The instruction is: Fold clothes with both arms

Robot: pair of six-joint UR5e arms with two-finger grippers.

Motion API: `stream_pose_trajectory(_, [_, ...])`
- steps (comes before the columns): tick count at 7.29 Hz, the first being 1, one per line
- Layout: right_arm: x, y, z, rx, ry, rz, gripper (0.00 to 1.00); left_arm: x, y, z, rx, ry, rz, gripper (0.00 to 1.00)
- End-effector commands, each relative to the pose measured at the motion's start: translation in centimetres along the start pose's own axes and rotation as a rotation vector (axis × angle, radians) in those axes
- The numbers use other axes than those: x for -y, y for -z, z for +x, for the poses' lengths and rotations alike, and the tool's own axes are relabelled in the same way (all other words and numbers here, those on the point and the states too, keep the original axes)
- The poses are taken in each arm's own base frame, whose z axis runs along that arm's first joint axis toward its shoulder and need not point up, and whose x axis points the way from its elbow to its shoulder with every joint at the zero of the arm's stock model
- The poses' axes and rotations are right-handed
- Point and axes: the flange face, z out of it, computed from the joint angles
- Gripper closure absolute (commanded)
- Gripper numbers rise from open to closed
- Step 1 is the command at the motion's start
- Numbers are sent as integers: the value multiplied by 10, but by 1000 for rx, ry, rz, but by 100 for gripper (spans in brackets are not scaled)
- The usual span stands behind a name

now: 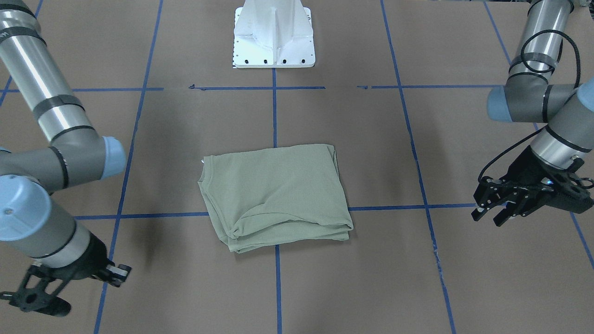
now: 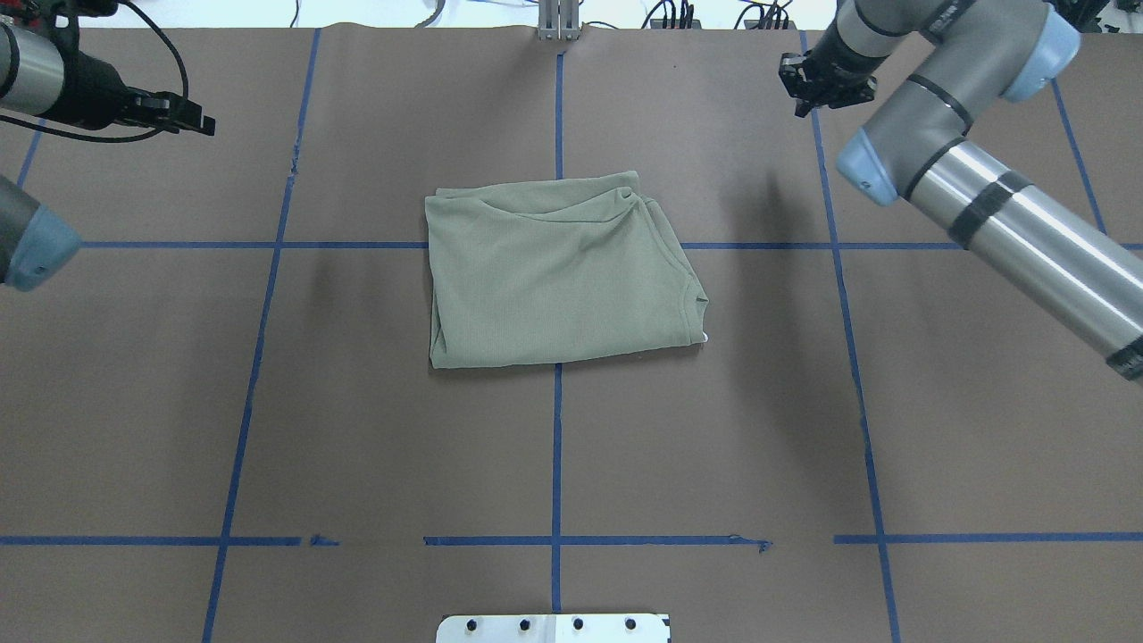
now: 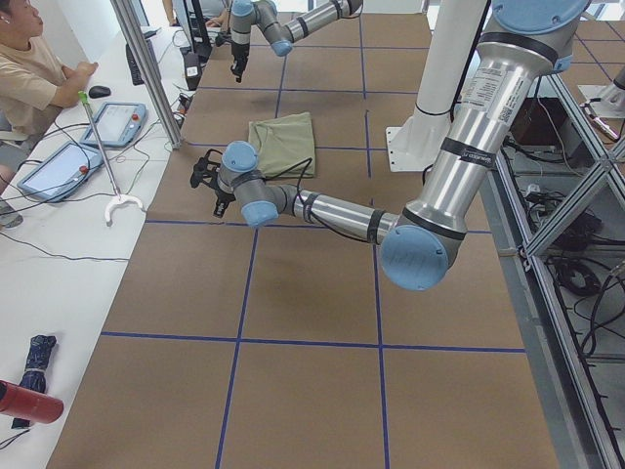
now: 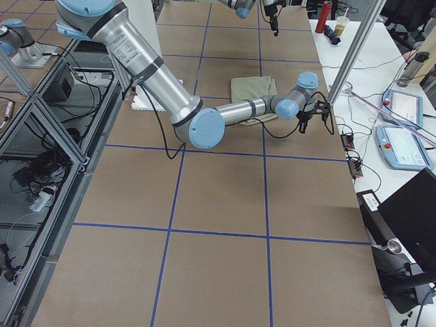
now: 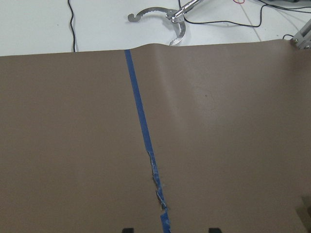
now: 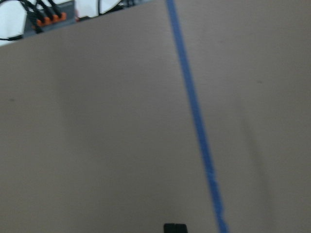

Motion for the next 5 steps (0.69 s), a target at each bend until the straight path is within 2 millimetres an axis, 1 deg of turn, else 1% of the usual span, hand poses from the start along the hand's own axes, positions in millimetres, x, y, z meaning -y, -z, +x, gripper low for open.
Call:
stream_pose_trajectory(1, [-3,44,144,-51,144,-78,100,-19,35,-68,20,-98,-31,40])
stream_pose_trajectory(2, [12,70,212,-43,197,-100,100,-14,53,-95,68,-130,-53,40])
stream_pose_trajectory(3, [7,82,277,-34,245,-113,100,-7,68,-114,113,-167,-86,40])
stream_pose_trajectory(4, [0,99,322,-31,247,-99,100,-5,87,-142,170,-188,-141,39])
stream_pose_trajectory(5, [-26,92,361,-43,265,-124,100,-1,103,-154,208,-165,-192,39])
